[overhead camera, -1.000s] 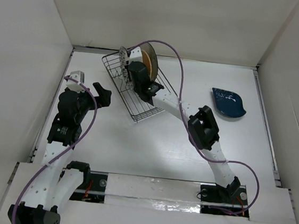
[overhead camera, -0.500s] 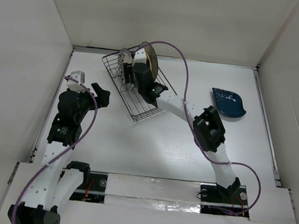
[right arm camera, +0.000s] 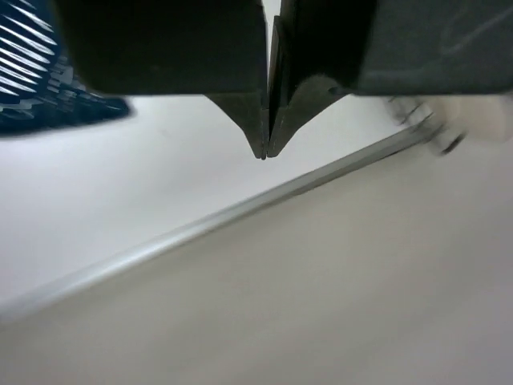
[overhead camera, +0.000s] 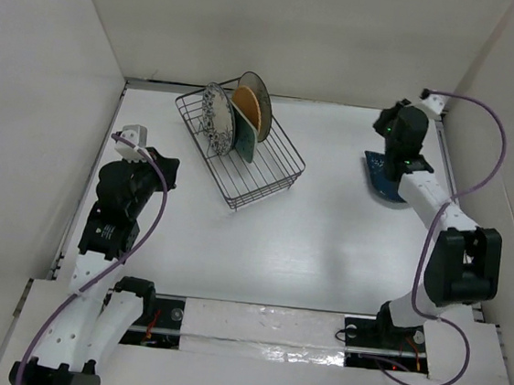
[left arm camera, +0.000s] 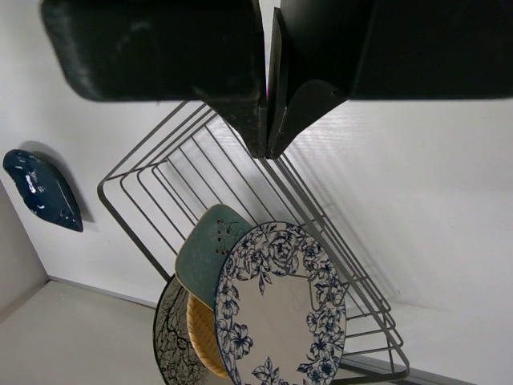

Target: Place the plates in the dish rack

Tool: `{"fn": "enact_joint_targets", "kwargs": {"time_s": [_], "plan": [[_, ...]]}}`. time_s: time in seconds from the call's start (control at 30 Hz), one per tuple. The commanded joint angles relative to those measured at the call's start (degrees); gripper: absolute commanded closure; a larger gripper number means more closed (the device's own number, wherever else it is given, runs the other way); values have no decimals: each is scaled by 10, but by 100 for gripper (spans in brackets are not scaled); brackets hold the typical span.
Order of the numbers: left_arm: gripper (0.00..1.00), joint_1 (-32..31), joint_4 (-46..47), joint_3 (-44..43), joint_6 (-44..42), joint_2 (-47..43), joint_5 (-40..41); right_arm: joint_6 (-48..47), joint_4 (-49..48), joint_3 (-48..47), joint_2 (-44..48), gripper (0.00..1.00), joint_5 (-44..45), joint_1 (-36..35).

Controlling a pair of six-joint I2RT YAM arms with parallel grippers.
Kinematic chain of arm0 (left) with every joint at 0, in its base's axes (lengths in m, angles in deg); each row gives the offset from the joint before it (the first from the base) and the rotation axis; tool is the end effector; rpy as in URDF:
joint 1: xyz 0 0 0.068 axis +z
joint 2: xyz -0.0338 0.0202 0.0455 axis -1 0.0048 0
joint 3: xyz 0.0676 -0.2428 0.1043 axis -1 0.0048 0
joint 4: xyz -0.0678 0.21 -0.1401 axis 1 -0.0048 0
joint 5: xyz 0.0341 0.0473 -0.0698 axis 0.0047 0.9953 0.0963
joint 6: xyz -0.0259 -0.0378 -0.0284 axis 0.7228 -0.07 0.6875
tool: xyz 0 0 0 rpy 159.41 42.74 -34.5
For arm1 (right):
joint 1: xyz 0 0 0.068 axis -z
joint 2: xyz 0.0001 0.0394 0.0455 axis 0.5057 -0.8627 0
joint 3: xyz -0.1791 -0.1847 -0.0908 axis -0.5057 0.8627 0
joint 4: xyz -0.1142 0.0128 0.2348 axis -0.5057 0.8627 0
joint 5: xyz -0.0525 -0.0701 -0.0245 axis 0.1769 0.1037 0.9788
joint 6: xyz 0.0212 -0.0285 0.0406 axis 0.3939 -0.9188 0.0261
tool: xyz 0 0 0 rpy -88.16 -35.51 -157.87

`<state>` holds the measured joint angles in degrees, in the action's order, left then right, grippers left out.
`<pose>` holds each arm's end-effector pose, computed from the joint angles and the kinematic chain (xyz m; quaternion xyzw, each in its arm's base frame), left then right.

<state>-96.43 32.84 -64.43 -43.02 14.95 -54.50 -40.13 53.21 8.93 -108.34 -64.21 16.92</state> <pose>0.1629 -0.0242 0.3411 -0.0247 0.7197 -0.2013 0.6640 0.3628 0.0753 0.3473 0.1887 0.6954 0.1224 0.6825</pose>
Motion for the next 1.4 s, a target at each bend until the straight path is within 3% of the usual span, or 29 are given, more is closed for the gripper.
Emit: {"fn": "enact_joint_targets", "kwargs": {"time_s": [0.0,0.03,0.1,0.13,0.2,0.33,0.57,0.67,0.8,1.13,1.3,1.37], "plan": [[100,-10,24,-2,-7,-11,-3,73,14,24,-36,85,-52,105],[100,-17,23,-3,-8,-13,0,84,30,10,-51,59,-86,133],[100,-24,18,-5,-11,-15,10,83,51,-37,-108,34,-153,186],[100,-30,17,-6,-12,-17,13,81,68,-57,-127,16,-158,200],[100,-37,13,-6,-15,-19,19,79,115,-96,-178,12,-211,238],[99,-61,8,-8,-22,-29,31,77,134,-111,-216,4,-191,277],[97,-88,3,-9,-29,-44,48,70,157,-111,-261,3,-279,313],[96,-95,0,-9,-31,-51,56,76,152,-90,-260,7,-307,318],[96,-105,-2,-9,-33,-58,62,102,107,-28,-234,16,-362,318],[95,-111,-1,-9,-33,-68,64,105,69,130,-139,23,-407,279],[95,-111,-2,-9,-31,-70,64,81,64,178,-133,42,-411,260],[95,-111,-1,-8,-31,-70,63,75,58,184,-146,55,-411,260]]}}
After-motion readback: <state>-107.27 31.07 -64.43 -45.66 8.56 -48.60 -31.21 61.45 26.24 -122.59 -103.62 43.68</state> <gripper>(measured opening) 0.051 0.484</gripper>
